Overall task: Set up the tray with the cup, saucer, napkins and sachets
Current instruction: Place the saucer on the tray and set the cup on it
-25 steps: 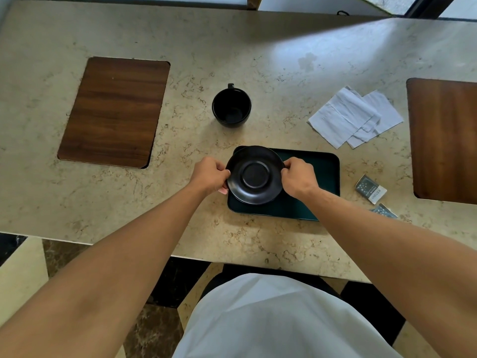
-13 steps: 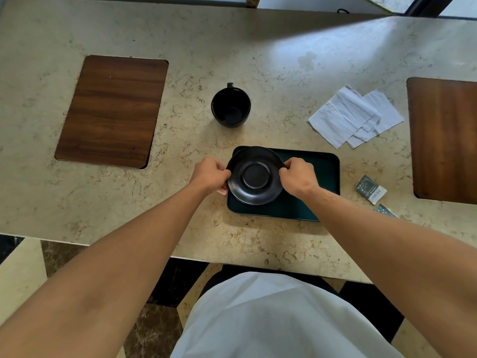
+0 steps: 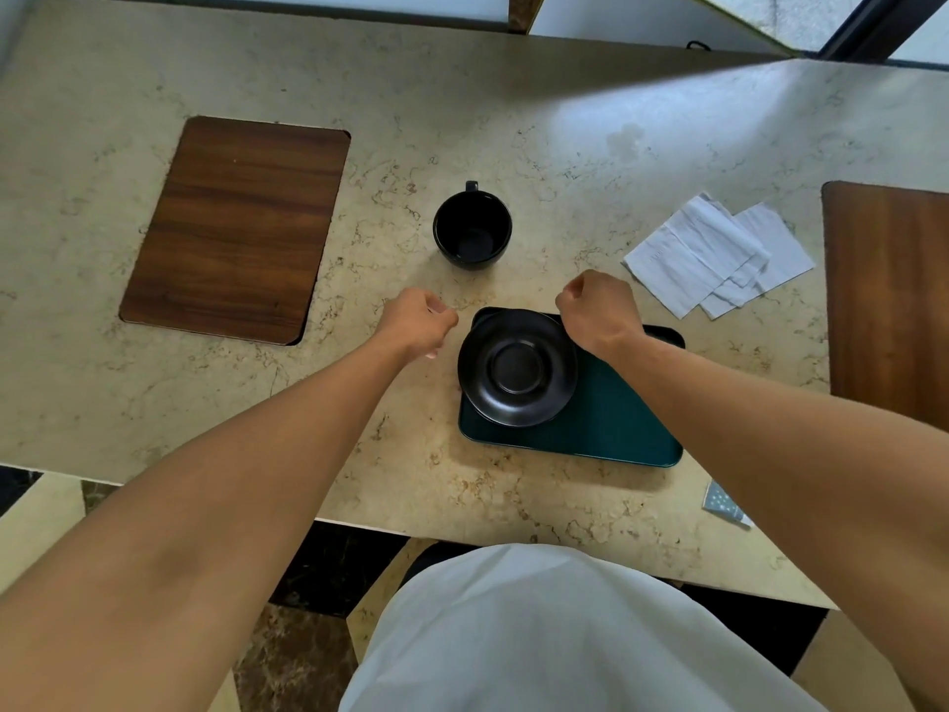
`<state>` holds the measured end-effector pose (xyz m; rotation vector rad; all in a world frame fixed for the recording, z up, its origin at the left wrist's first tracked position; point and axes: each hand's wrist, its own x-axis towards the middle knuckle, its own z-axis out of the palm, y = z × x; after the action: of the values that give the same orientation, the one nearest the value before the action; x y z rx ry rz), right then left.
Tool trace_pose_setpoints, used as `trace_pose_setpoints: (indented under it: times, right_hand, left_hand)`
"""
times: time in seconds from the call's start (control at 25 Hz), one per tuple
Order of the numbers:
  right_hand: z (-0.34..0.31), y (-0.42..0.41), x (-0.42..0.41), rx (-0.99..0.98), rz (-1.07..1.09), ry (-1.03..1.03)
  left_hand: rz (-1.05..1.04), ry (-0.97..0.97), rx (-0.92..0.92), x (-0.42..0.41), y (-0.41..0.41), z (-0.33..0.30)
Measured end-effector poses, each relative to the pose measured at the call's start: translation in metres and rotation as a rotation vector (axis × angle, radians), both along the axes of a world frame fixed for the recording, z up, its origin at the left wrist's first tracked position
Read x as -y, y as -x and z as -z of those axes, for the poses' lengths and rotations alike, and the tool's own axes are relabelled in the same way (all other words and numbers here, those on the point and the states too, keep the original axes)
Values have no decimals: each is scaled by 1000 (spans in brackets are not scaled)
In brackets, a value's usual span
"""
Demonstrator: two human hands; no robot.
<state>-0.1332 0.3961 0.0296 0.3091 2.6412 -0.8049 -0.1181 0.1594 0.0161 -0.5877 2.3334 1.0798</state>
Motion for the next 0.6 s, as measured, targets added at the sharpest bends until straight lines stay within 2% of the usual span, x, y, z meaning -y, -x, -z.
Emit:
trace_pose_setpoints:
  times: [0.32,0.6]
  right_hand:
    - [9,65,24,55,-75,149]
    - [23,95,44,117,-231,253]
  left_hand:
    - [-83,-12,-67,17,56,-11]
    - [43,-103,-61,19,83,-4]
